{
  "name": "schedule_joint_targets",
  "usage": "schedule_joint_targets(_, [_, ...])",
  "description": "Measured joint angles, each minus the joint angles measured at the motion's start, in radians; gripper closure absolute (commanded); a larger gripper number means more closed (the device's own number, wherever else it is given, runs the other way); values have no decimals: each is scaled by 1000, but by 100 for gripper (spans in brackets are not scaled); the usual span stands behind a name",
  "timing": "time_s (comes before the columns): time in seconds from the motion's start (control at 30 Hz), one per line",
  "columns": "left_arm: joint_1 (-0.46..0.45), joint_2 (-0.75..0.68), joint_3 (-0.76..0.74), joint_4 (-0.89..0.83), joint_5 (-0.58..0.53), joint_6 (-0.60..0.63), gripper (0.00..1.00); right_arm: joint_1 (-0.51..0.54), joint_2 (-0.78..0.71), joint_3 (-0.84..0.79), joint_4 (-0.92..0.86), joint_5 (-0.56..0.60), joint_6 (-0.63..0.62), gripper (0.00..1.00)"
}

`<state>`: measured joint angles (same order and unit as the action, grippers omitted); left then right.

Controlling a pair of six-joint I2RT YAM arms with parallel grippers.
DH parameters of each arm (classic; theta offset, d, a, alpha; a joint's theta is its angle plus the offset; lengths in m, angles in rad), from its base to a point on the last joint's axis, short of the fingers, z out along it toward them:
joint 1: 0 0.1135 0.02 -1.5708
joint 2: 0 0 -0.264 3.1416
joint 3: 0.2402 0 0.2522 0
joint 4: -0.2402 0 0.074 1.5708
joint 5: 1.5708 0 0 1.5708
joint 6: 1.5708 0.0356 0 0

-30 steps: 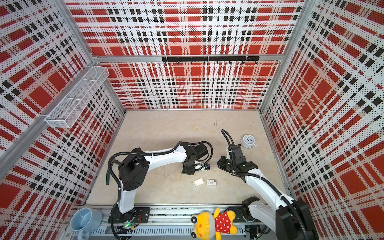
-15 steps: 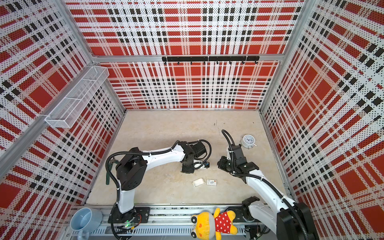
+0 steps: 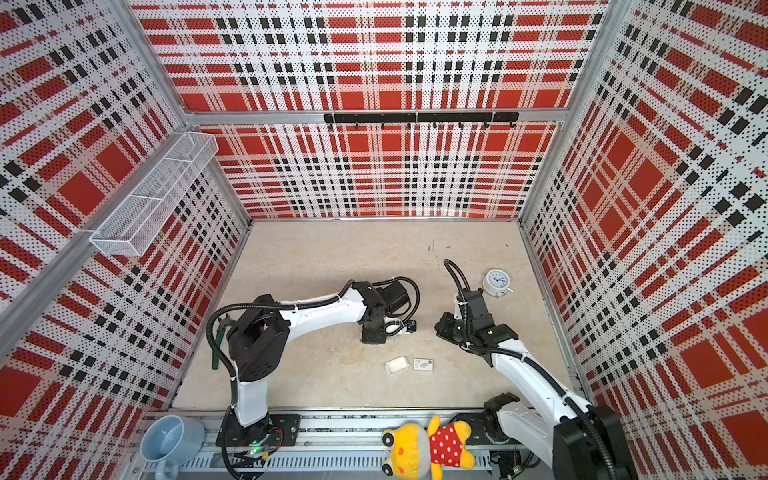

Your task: Load the staples into the stapler

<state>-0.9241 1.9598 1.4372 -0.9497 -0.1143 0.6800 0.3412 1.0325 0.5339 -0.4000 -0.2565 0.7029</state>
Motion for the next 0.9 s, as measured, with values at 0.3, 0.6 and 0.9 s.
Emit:
schedule_joint_targets(0.3, [14,-26,-12,0,-18,-1,66,0,0,0,0,0,0,84])
schedule_joint_targets(0.6, [25,-36,-15,-1,-17,-3,55,0,0,0,-1,0,0,84])
schedule_joint_targets(0.9, [38,-58,-18,-3,6,-8,37,-1,0,0,6,-4,-20,76])
